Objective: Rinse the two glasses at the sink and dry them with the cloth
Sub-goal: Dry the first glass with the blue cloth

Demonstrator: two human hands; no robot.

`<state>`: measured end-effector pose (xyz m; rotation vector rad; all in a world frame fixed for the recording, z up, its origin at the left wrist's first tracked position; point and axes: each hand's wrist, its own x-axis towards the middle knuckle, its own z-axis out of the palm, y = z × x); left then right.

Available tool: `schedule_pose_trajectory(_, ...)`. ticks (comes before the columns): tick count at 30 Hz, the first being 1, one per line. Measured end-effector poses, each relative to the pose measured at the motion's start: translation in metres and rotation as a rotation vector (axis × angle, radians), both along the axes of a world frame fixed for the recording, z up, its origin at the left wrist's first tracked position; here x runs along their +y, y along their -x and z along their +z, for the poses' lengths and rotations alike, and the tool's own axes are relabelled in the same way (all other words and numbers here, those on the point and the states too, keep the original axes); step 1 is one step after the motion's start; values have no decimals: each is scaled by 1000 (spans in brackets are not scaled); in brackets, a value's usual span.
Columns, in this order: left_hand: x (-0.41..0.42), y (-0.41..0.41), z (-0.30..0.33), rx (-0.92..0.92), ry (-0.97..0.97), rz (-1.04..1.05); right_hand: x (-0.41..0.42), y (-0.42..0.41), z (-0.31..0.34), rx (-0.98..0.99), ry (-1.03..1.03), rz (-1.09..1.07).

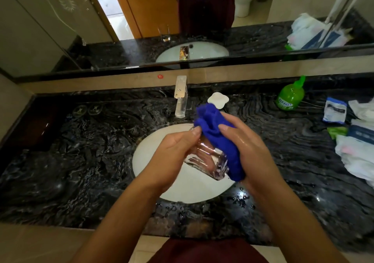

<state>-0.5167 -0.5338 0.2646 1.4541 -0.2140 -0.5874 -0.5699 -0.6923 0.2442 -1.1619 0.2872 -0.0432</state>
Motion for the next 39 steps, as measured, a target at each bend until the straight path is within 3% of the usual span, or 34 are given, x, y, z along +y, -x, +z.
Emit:
schedule_pose_trajectory(5,-10,9,12,197,250,221,3,6,23,-232,372,-32)
schedule_pose_trajectory(9,-6,19,37,28,71,311,11,25,26,-305,752,-213)
schedule_pose_trajectory(11,-1,25,50,-81,-32,297,13,39,36,-314,816,-189)
schedule_pose_trajectory(17,4,32,56,-356,-92,211,10,48,71,-224,711,-42)
schedule_pose_trajectory(22,6,26,46,-189,-30,150,2,19,73,-103,645,95)
schedule_pose_trajectory(28,10,27,40,-42,50,101,12,-7,49,-70,531,48)
schedule_pose_trajectory(32,13,27,37,-28,39,164,14,4,47,-183,436,52)
schedule_pose_trajectory(36,22,21,40,-40,15,295,10,23,52,-302,569,183)
schedule_pose_trajectory(39,21,23,41,-56,-1,256,11,26,56,-334,542,182)
